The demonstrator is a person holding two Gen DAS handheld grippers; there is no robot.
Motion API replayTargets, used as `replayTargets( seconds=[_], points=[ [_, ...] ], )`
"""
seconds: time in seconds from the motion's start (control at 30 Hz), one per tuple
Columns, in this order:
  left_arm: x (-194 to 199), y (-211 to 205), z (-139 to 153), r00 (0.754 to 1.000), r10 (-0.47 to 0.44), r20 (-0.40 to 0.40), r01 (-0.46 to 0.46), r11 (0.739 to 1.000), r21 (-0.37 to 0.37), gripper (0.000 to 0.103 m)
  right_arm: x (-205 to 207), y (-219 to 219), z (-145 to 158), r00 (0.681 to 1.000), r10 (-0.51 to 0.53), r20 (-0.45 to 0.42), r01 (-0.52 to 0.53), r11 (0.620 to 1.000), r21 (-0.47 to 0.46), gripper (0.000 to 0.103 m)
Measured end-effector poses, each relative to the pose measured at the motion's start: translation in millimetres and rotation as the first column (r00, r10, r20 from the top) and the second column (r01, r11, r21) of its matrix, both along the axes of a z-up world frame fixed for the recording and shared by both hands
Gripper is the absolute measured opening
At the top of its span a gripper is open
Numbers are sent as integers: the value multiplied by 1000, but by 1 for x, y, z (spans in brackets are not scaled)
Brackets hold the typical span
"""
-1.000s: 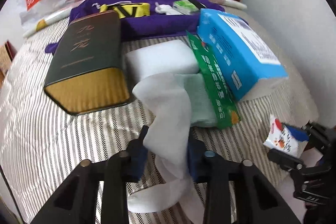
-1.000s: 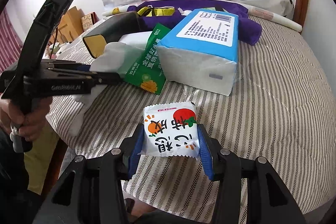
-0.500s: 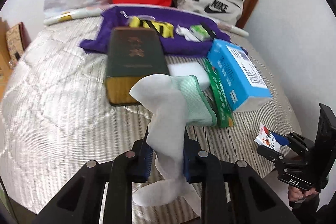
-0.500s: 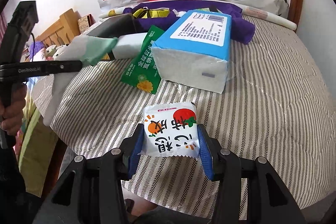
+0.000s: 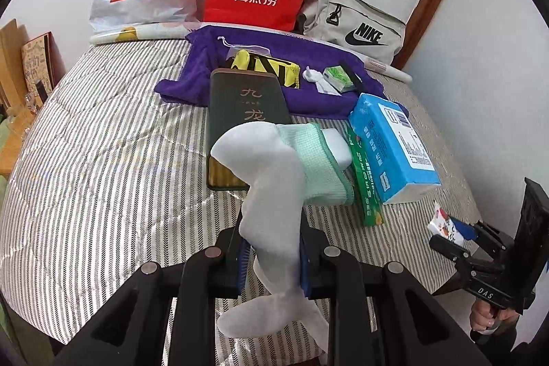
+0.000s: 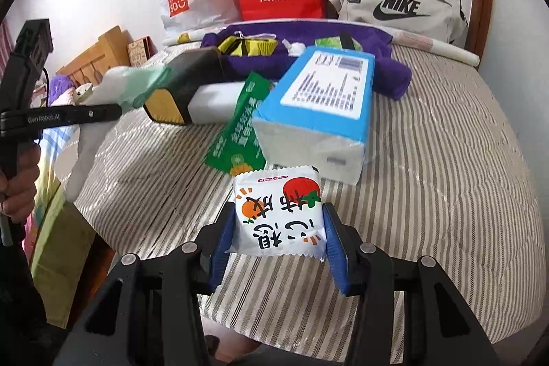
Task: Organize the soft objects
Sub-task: 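Carry the socks and the snack packet toward the purple towel with both tools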
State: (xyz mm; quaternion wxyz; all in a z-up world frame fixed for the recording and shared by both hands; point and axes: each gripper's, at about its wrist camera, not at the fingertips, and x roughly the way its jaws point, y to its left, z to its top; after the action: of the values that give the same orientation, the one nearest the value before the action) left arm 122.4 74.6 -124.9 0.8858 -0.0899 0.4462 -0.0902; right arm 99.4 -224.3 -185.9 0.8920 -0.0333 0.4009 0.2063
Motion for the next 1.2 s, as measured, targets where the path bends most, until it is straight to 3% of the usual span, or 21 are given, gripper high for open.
replayTargets(
  seconds=[0.6,1.2],
  points=[
    [23,10,24,999,15,32,-14,999,-30,22,36,4,49,996,6,86,-9,999,37,49],
    [73,10,42,999,13,39,-11,999,-30,22,92,11,84,991,20,135,-28,998,59,49]
  ],
)
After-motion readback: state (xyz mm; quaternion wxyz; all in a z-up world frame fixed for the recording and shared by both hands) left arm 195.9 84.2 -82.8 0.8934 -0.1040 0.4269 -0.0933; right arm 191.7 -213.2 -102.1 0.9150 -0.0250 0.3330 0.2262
